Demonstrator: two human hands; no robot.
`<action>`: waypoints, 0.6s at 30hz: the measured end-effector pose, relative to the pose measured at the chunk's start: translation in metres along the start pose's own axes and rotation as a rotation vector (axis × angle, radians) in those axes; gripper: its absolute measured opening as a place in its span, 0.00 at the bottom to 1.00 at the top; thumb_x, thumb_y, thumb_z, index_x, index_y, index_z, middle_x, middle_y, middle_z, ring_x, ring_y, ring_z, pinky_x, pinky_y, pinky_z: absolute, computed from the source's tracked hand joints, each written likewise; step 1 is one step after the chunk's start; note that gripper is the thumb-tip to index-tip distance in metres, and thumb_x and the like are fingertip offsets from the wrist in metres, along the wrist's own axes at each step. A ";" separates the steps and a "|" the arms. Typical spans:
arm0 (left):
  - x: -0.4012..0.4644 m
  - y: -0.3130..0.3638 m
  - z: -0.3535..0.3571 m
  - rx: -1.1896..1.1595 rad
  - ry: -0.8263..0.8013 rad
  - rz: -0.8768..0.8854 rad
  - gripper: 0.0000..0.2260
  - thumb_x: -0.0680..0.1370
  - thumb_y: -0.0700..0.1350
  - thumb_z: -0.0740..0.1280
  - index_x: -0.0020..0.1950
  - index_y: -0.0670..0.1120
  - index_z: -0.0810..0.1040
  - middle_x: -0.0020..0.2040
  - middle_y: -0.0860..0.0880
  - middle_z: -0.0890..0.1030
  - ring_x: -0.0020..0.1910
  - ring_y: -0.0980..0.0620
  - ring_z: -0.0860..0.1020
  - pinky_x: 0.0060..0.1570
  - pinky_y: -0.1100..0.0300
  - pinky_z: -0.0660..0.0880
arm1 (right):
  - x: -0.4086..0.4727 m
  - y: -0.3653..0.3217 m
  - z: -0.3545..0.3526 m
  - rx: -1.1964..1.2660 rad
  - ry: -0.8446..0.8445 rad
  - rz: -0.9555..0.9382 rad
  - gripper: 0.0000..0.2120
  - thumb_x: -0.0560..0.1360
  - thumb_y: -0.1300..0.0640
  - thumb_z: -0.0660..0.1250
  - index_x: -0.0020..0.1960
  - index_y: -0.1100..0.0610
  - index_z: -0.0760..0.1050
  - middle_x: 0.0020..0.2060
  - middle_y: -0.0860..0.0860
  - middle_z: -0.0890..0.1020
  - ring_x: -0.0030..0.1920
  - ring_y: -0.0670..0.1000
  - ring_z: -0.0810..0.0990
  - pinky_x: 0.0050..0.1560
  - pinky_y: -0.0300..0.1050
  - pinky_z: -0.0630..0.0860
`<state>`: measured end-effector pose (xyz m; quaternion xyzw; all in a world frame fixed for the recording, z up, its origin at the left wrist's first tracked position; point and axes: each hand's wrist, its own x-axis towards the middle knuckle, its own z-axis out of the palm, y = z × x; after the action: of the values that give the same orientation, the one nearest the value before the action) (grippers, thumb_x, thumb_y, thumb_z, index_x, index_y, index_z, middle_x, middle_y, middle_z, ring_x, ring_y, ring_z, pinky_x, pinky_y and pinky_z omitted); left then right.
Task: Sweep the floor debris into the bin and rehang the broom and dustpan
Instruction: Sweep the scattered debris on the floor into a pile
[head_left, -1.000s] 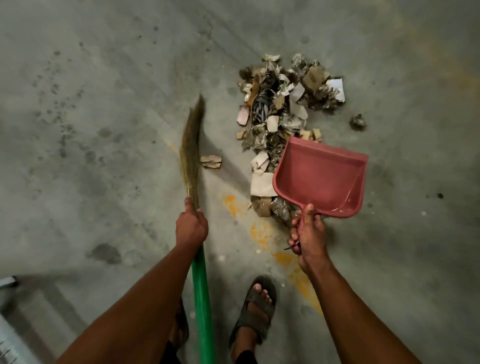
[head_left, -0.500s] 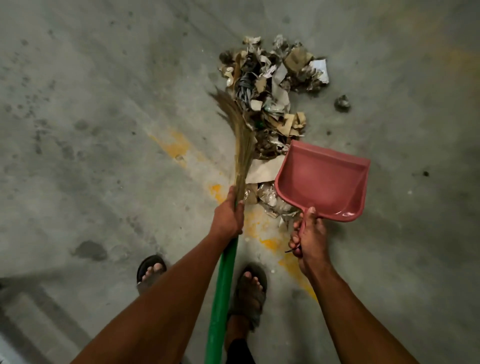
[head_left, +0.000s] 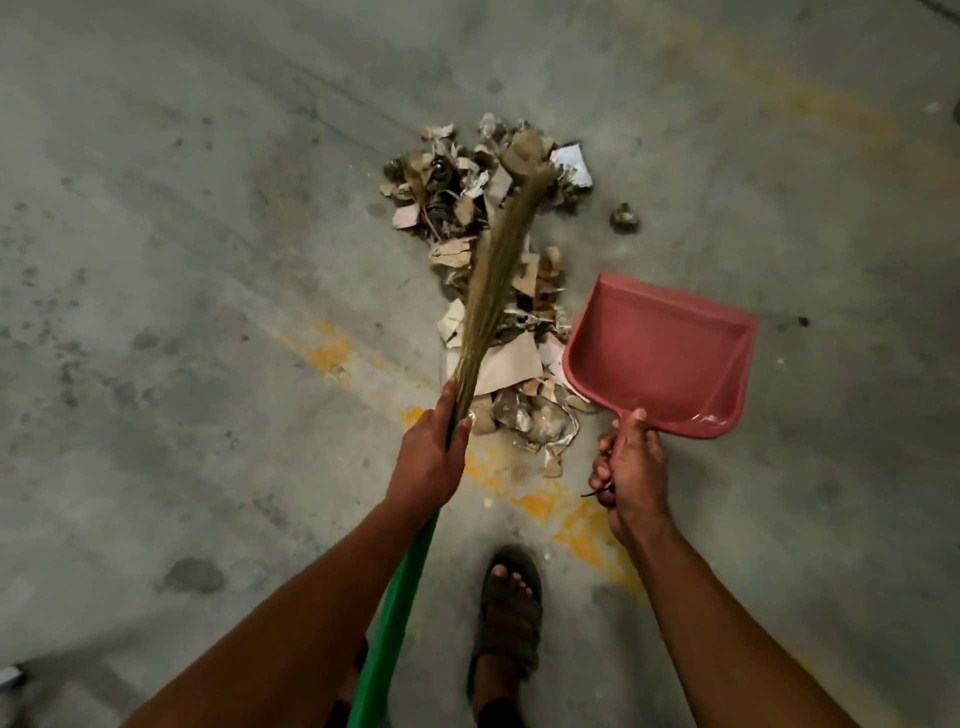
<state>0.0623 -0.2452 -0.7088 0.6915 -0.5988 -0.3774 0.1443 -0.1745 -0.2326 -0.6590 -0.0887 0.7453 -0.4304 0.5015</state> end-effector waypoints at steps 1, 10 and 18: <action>-0.004 -0.002 -0.001 0.005 -0.019 0.052 0.28 0.86 0.55 0.60 0.85 0.57 0.55 0.54 0.46 0.80 0.48 0.47 0.79 0.50 0.50 0.78 | 0.000 0.000 -0.003 0.015 0.023 0.007 0.18 0.87 0.41 0.54 0.50 0.53 0.71 0.31 0.49 0.74 0.20 0.47 0.67 0.23 0.34 0.60; -0.029 -0.057 0.028 0.206 -0.515 0.393 0.28 0.84 0.60 0.57 0.84 0.56 0.60 0.51 0.44 0.81 0.47 0.43 0.80 0.46 0.54 0.75 | 0.001 0.024 -0.046 0.107 0.278 0.034 0.16 0.87 0.43 0.54 0.52 0.54 0.70 0.31 0.49 0.72 0.20 0.47 0.66 0.22 0.34 0.60; 0.007 -0.097 0.022 0.639 -0.884 0.346 0.25 0.86 0.54 0.58 0.83 0.61 0.59 0.52 0.46 0.80 0.49 0.47 0.79 0.53 0.50 0.77 | -0.009 0.072 -0.048 0.097 0.327 0.098 0.17 0.87 0.43 0.53 0.53 0.55 0.70 0.29 0.50 0.71 0.20 0.48 0.66 0.22 0.34 0.61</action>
<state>0.1170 -0.2230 -0.7898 0.3692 -0.7910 -0.4018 -0.2766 -0.1878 -0.1566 -0.6993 0.0433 0.7985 -0.4497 0.3978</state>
